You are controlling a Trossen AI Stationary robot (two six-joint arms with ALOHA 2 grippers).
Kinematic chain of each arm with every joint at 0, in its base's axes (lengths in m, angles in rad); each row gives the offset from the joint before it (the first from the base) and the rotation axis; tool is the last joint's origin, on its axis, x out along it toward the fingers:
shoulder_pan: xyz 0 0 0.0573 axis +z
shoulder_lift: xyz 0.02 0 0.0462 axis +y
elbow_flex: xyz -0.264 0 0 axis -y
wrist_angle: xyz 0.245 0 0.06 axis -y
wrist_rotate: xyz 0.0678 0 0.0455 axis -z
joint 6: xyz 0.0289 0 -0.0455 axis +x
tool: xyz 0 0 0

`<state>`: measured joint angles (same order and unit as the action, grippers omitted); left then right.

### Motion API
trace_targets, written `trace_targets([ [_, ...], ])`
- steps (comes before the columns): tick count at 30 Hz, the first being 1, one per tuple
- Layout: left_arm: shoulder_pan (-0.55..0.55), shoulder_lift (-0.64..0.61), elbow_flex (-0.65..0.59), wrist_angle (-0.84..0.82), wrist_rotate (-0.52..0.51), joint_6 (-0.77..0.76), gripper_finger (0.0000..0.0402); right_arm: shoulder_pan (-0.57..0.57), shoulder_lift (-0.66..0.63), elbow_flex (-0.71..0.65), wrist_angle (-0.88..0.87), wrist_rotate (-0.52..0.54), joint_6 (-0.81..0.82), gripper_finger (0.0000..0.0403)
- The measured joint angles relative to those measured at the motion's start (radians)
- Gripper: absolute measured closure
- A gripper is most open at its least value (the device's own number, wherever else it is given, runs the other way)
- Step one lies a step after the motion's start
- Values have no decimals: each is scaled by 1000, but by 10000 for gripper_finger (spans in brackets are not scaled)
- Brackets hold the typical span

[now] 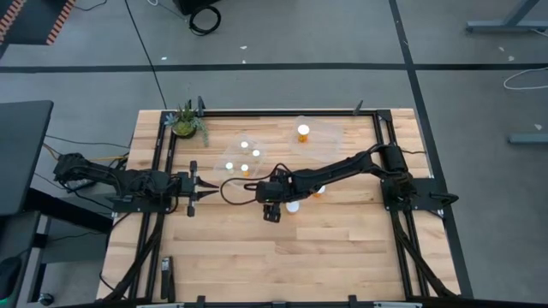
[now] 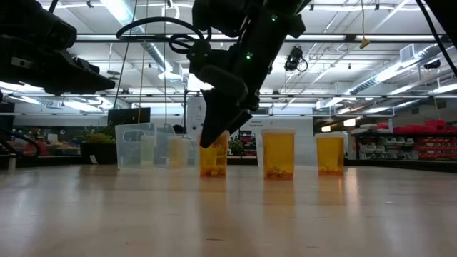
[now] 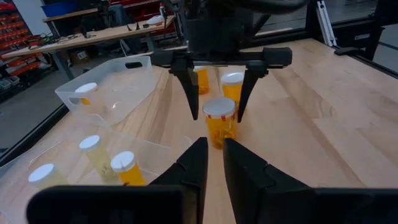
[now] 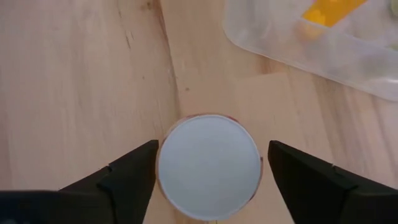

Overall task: Pick and place medicine bottles into bin by pill shape (circle, oval)
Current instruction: Put the large orange pill bottle into the right transparent bin

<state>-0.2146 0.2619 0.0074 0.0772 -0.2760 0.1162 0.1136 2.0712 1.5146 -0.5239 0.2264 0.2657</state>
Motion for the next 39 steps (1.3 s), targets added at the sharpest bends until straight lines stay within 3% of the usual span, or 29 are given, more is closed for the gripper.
trace_targets([
  [12, 0, 0, 0, 0, 0, 0, 351, -25, -1, 0, -3, -30, 23, 170],
  [25, 0, 0, 0, 0, 0, 0, 341, -29, -3, 40, -109, -33, 30, 168],
  [39, 0, 0, 0, 1, 0, 0, 342, -68, -85, 57, -205, 12, 26, 167],
])
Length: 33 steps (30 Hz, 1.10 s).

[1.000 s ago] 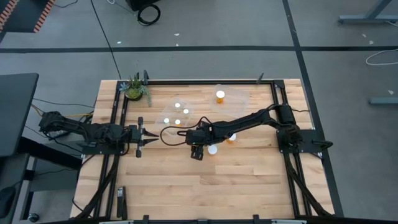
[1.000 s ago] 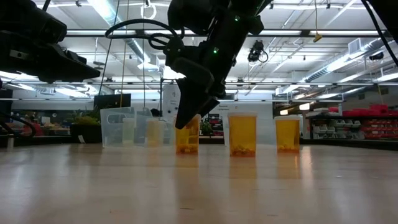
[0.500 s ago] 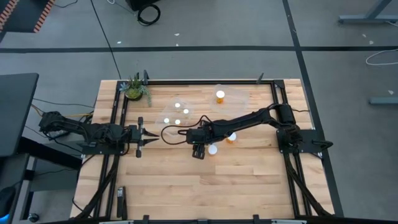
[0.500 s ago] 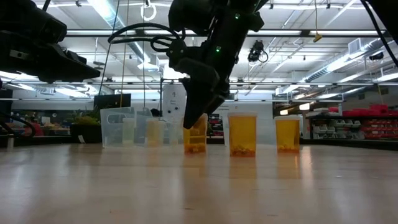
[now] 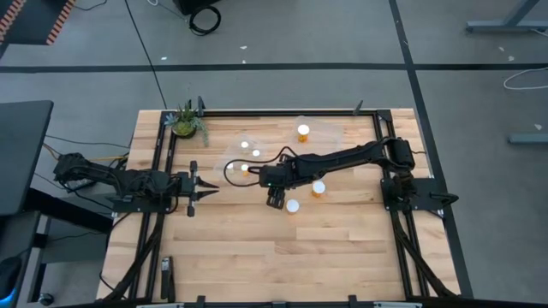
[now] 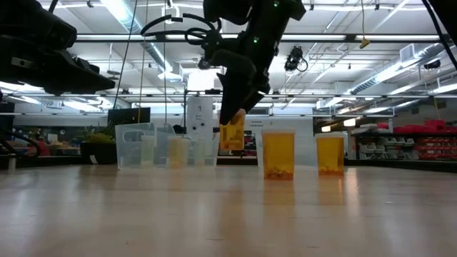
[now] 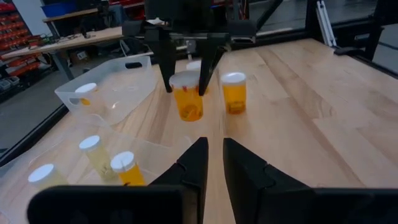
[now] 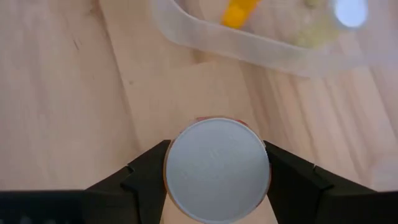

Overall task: Pick and place medicine bottles into bin by pill shape (circle, oval)
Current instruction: Put the large orange pill bottle into the right transparent bin

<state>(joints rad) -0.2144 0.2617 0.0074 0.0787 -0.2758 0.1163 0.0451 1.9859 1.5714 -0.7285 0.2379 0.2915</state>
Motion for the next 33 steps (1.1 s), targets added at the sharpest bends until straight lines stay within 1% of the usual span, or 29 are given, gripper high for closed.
trace_targets([
  [6, 0, 0, 0, 0, 0, 0, 341, -6, -38, 0, -20, 3, -3, 167],
  [12, 0, 0, 0, 0, 0, 0, 349, -8, -95, 0, -54, 51, -3, 167],
  [18, 0, 0, 0, -1, 0, 0, 347, -19, -124, 0, -99, 54, 7, 167],
  [25, 0, 0, 0, 0, 0, 0, 340, -32, -125, 0, -152, 49, 11, 167],
  [33, 0, 0, 0, -1, 0, 0, 349, -32, -164, 0, -201, 45, 33, 167],
])
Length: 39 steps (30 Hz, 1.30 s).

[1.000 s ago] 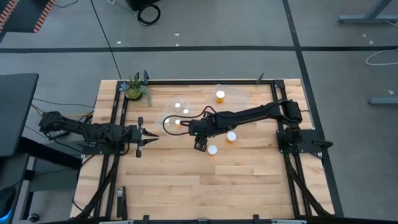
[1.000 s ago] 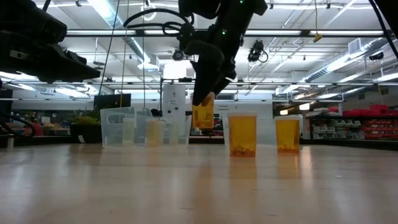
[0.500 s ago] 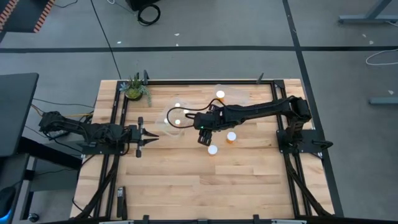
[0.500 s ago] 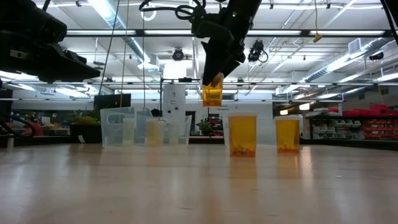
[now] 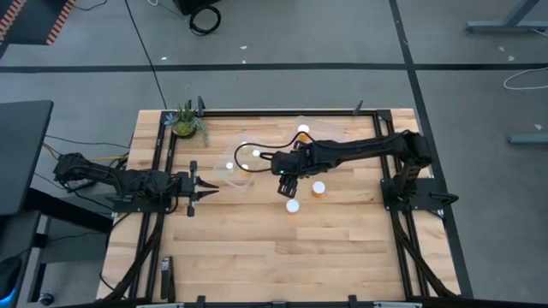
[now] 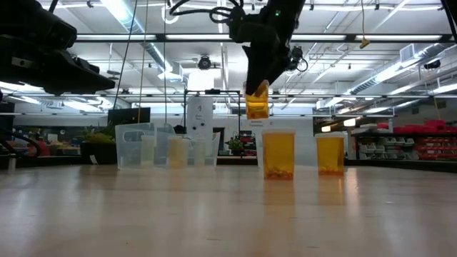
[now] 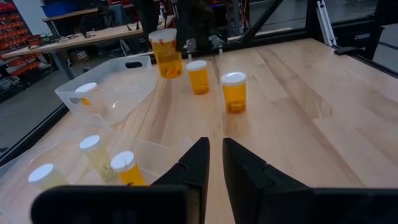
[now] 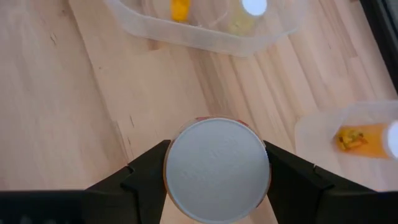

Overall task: Pick and place medicine bottles into bin by pill shape (circle, oval)
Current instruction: Put the large orange pill bottle into the right transparent bin

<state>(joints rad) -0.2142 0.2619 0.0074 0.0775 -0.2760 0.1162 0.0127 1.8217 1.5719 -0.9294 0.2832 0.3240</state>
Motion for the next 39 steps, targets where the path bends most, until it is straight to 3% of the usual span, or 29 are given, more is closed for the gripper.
trace_targets([
  [9, 0, 0, 0, 0, 0, 0, 344, -37, -110, -55, -75, 45, 49, 167],
  [17, 0, 0, 0, 0, 0, 0, 344, -184, -220, -186, -53, 86, 94, 167],
  [26, 0, 0, 0, 0, 0, 0, 348, -311, -226, -295, 60, 40, 38, 167],
  [39, 0, 0, 0, 0, 0, 0, 346, -391, -227, -304, 75, 21, 16, 167],
])
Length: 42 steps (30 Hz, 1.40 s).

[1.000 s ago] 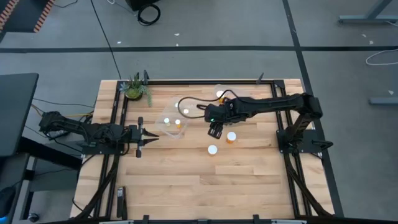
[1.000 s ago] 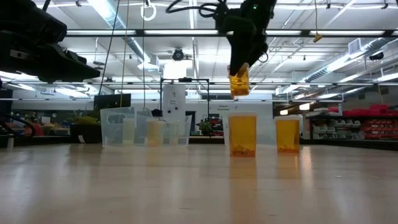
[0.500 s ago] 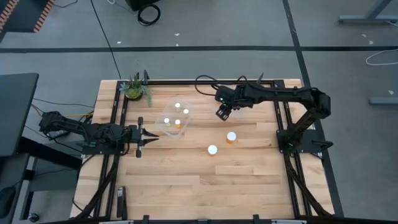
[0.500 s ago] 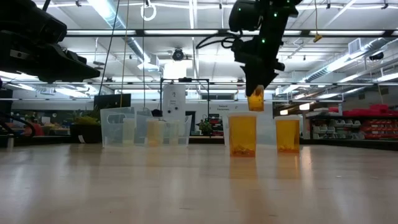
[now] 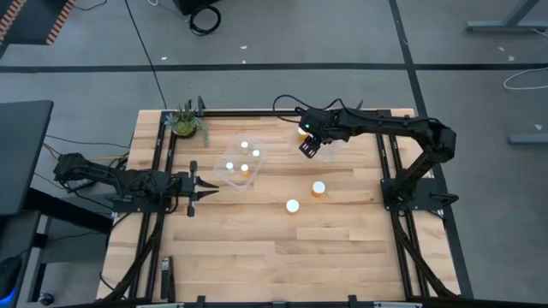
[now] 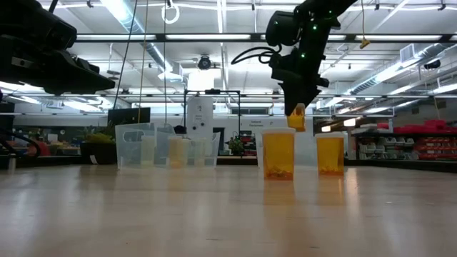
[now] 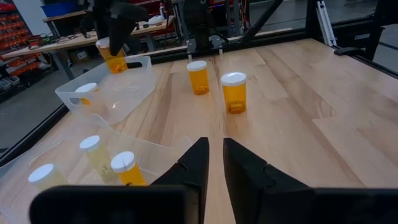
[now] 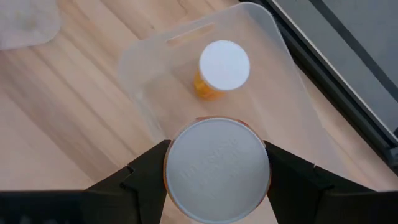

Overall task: Pick and place medicine bottles into bin by pill shape (circle, oval)
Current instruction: Put the large orange pill bottle into the right transparent bin

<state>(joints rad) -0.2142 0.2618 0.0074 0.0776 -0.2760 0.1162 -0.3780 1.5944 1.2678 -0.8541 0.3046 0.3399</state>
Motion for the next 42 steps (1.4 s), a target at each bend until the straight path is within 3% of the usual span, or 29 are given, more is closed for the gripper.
trace_targets([
  [15, 0, 0, 0, 0, 0, 0, 340, -82, 0, -2, -1, -30, 8, 167],
  [30, 0, 0, 0, 0, 0, 0, 346, -134, -1, -151, 99, -88, 18, 167],
  [42, 0, 0, 0, 0, 0, 0, 347, -140, -1, -164, 132, -106, 24, 167],
])
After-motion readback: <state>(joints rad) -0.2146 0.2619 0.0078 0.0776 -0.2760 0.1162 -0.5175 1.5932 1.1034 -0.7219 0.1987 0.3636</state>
